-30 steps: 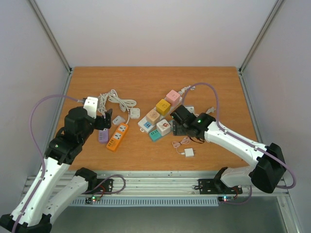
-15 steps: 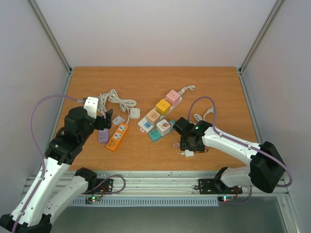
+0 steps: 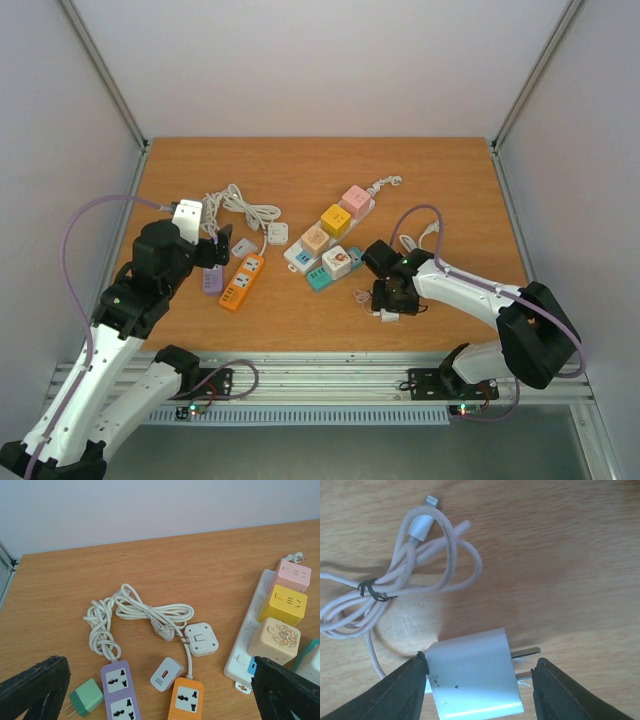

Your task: Insert the plug

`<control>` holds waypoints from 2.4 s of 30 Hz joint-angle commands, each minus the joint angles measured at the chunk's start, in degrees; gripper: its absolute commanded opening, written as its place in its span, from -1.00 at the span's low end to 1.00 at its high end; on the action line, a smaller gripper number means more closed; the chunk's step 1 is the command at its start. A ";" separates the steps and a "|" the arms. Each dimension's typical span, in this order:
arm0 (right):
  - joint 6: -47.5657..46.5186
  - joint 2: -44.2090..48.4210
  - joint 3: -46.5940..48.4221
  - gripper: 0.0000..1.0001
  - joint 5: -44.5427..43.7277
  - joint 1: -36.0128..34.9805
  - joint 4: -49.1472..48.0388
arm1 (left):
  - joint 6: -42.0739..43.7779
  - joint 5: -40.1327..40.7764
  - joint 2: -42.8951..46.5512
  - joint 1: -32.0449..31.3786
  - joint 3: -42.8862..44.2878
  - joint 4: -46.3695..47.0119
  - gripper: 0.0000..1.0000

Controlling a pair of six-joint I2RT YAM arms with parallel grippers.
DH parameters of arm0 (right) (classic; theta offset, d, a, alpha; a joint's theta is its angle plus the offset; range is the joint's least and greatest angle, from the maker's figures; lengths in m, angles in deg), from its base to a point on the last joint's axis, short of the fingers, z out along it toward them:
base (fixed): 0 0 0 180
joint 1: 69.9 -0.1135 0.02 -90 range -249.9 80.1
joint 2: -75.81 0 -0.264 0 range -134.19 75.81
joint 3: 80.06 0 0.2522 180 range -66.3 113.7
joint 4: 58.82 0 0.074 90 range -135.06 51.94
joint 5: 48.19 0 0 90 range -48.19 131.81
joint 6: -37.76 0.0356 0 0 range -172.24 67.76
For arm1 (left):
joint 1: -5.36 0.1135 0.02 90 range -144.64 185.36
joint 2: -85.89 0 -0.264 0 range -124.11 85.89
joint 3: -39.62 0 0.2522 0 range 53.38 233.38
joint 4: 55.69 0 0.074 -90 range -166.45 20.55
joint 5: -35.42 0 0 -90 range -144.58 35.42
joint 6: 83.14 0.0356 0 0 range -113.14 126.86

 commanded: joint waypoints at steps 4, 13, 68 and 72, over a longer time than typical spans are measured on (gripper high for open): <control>-1.31 -2.31 -0.64 0.20 1.87 0.59 -2.49 | -0.23 -0.07 0.12 0.18 -0.10 2.68 0.99; -1.31 -1.51 -0.48 0.06 1.00 0.66 -0.12 | -0.19 -0.07 0.11 0.23 -0.10 2.76 0.99; 47.07 0.88 20.30 -0.22 25.94 -0.45 -42.04 | -31.84 -12.13 -20.14 -22.43 -10.18 46.95 0.35; 47.20 1.23 20.13 -0.22 25.92 -0.46 -41.96 | -30.44 -12.10 -21.10 -22.53 -10.04 47.03 0.19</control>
